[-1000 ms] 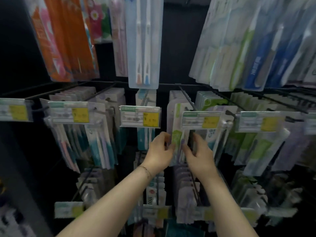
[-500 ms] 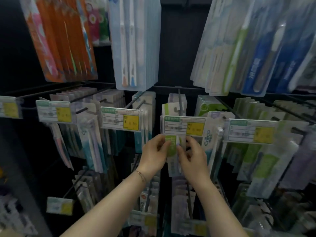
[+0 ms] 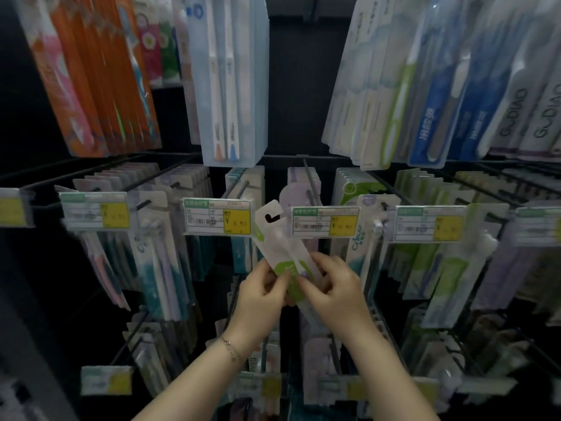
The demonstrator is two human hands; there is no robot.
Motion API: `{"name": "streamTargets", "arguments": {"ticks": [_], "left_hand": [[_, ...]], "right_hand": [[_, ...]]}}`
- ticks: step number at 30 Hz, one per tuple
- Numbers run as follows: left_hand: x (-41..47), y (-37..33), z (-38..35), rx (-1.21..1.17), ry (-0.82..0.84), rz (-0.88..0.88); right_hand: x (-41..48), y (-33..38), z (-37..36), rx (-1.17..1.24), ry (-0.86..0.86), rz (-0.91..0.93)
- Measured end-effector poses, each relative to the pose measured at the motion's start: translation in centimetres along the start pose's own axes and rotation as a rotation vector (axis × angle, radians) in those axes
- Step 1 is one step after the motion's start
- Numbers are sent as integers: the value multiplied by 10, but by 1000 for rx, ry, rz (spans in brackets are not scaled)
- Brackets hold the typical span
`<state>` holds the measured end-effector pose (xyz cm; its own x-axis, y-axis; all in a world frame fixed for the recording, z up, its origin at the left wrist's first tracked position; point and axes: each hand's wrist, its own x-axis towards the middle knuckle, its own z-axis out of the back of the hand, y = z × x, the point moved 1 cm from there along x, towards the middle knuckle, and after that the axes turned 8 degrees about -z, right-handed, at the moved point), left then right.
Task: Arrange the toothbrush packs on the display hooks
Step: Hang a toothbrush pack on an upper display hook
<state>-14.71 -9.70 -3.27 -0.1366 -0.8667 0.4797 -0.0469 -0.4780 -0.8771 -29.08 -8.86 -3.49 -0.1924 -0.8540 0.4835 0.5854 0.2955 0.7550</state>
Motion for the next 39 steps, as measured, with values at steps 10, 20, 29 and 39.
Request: {"name": "streamTargets", "arguments": {"ticks": [10,20,29,39], "left_hand": [[-34,4,-26,25,161,-14],[-44,3,-111,-43,268,-3],[-37,-11,-187,-50,304,-90],[-12,-20,-228,77,245,-145]], "right_hand": [[-43,-2,38,-75,-49,-40],[-46,-46,117,-186,-26,-45],[-43,-82,185,-168,-133,-18],[-29,-93,220,-126,-268,57]]}}
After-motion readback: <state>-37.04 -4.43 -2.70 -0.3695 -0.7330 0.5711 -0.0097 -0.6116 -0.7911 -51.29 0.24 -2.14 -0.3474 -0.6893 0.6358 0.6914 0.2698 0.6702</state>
